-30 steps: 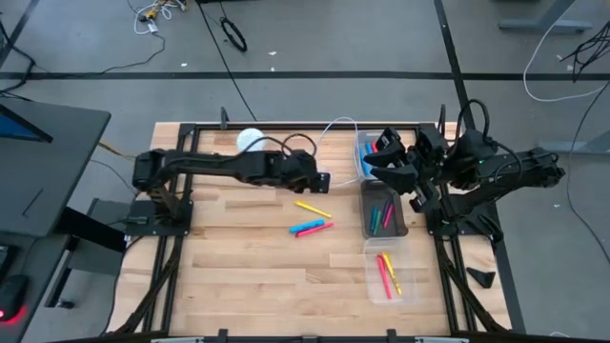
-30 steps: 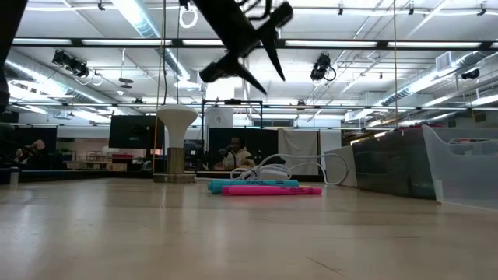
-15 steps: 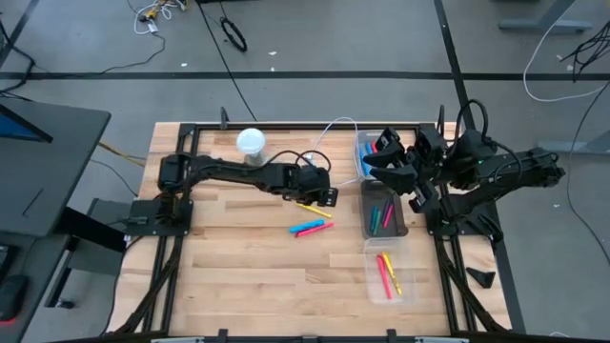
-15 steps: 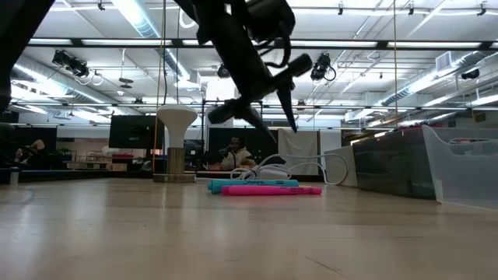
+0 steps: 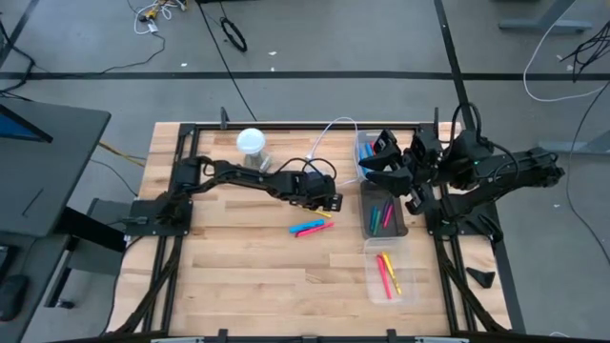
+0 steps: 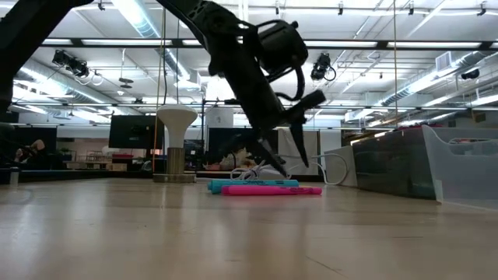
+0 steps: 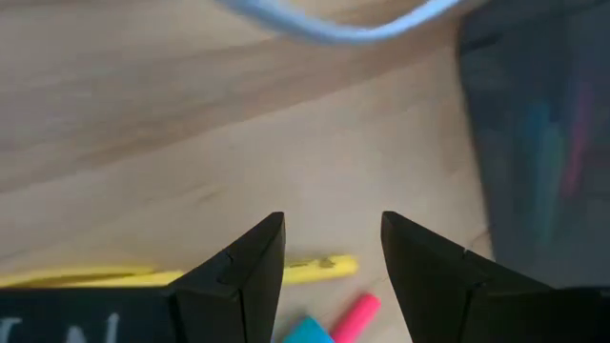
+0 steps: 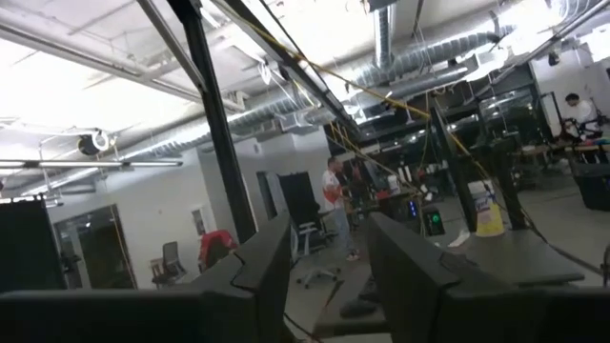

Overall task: Pick & Place Markers
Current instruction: Put the yellow pen into the transparent bin

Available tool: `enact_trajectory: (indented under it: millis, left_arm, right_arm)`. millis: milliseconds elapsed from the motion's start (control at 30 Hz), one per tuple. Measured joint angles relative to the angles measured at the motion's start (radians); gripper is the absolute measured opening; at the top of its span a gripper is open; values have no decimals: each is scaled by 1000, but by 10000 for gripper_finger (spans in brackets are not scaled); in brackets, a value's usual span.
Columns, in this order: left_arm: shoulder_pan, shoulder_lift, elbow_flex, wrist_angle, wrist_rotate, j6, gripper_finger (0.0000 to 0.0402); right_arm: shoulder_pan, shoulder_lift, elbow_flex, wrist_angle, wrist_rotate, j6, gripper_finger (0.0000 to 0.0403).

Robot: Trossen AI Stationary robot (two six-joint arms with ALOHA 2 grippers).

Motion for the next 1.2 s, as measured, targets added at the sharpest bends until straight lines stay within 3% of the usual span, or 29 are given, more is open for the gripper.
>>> enact_trajectory:
  millis: [1200]
  left_arm:
    - [-30, 41, 0, -4, 222, 67, 181]
  right_arm:
    - [0, 0, 0, -44, 1, 8, 142]
